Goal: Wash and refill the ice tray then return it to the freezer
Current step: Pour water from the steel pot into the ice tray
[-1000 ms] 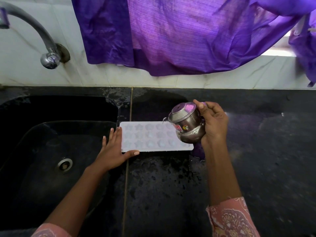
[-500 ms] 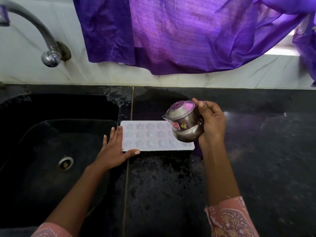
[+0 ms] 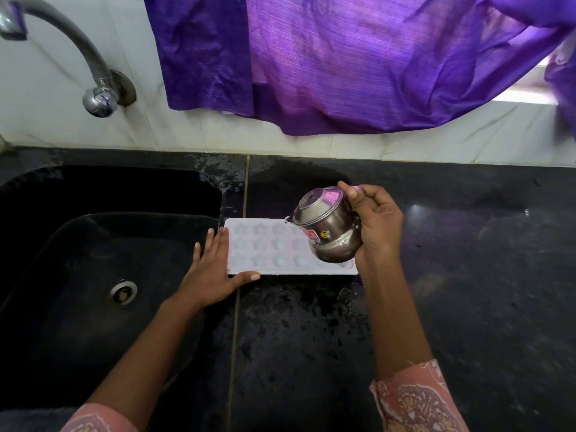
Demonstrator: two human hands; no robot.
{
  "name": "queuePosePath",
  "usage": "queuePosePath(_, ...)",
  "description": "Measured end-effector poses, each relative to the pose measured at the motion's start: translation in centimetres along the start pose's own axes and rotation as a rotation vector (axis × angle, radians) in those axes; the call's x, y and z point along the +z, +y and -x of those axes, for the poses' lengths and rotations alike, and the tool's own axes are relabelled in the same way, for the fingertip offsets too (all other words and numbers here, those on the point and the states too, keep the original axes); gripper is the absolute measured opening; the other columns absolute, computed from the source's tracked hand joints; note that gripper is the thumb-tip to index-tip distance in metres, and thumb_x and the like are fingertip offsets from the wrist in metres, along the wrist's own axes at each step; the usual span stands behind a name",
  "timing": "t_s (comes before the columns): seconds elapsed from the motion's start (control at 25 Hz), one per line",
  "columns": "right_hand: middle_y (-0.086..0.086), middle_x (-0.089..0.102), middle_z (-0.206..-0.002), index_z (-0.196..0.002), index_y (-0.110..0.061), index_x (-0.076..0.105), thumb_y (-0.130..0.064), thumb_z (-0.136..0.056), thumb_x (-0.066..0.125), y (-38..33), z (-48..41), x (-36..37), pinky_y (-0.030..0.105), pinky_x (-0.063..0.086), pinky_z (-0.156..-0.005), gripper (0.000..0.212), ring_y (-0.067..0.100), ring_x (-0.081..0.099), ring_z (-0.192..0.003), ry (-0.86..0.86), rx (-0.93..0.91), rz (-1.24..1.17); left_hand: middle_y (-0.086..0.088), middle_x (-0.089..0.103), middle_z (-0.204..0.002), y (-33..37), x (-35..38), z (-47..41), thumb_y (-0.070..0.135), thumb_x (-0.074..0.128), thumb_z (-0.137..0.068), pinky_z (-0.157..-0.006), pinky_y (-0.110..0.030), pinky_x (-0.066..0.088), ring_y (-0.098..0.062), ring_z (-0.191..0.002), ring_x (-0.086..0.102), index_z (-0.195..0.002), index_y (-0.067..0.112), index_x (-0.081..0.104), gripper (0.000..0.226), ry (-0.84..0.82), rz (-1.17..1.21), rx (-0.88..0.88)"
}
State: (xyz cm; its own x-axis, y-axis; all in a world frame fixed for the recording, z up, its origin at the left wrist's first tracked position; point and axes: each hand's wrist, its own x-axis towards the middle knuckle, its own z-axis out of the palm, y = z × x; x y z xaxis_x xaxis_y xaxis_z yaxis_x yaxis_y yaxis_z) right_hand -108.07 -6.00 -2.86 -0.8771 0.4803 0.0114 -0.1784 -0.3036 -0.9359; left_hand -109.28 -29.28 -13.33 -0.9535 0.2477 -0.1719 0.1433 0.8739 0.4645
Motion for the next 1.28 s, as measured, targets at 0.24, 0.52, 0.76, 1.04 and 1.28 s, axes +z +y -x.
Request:
queuePosePath(0.24,0.001,0.067,-0.074,-0.07,-0.015,0.064,-0.003,-0.074,0.072,-0.1,0.11,0.25,0.024,0.053,-0.07,0.016,0.011,0.063,-0.071,0.005,-0.02,0.04,-0.001,-0.016,-0.157,-0.18,0.12,-0.14,0.102,0.007,-0.033,-0.112,-0.035,-0.017,-0.003,-0.131,-0.029,-0.148,0.012,-0.014,0.148,0.012,0.018,0.018)
queuePosePath(0.52,-0.003,0.069,-0.07,-0.069,-0.016,0.064,-0.004,-0.074,0.073,-0.34,0.03,0.23,0.022,0.052,-0.068,0.016,0.011,0.064,-0.071,-0.004,-0.041,0.043,0.0,-0.016,-0.157,-0.15,0.12,-0.13,0.101,0.011,-0.036,-0.111,-0.035,-0.017,-0.003,-0.132,-0.028,-0.148,0.013,-0.014,0.145,0.011,0.005,0.016)
queuePosePath(0.76,-0.002,0.068,-0.071,-0.069,-0.015,0.063,-0.003,-0.074,0.072,-0.77,0.07,0.28,0.021,0.052,-0.067,0.016,0.01,0.064,-0.07,-0.008,-0.053,0.039,0.0,-0.016,-0.157,-0.11,0.08,-0.02,0.101,0.012,-0.036,-0.112,-0.036,-0.017,-0.003,-0.132,-0.028,-0.148,0.013,-0.014,0.145,0.006,0.008,0.016)
queuePosePath(1.04,0.006,0.064,-0.081,-0.066,-0.019,0.063,-0.003,-0.075,0.072,-0.97,-0.02,0.23,0.019,0.05,-0.064,0.02,0.012,0.061,-0.072,-0.004,-0.048,0.058,0.0,-0.016,-0.157,-0.05,0.12,-0.08,0.102,0.007,-0.035,-0.111,-0.035,-0.017,-0.003,-0.132,-0.028,-0.148,0.012,-0.014,0.146,0.01,0.004,0.019)
queuePosePath(1.28,-0.001,0.067,-0.073,-0.068,-0.017,0.063,-0.004,-0.075,0.072,-0.92,-0.02,0.29,0.02,0.051,-0.065,0.017,0.011,0.063,-0.072,0.0,-0.051,0.056,0.0,-0.015,-0.157,-0.08,0.13,-0.06,0.102,0.007,-0.035,-0.111,-0.035,-0.017,-0.003,-0.133,-0.028,-0.148,0.013,-0.014,0.145,0.014,0.011,0.021)
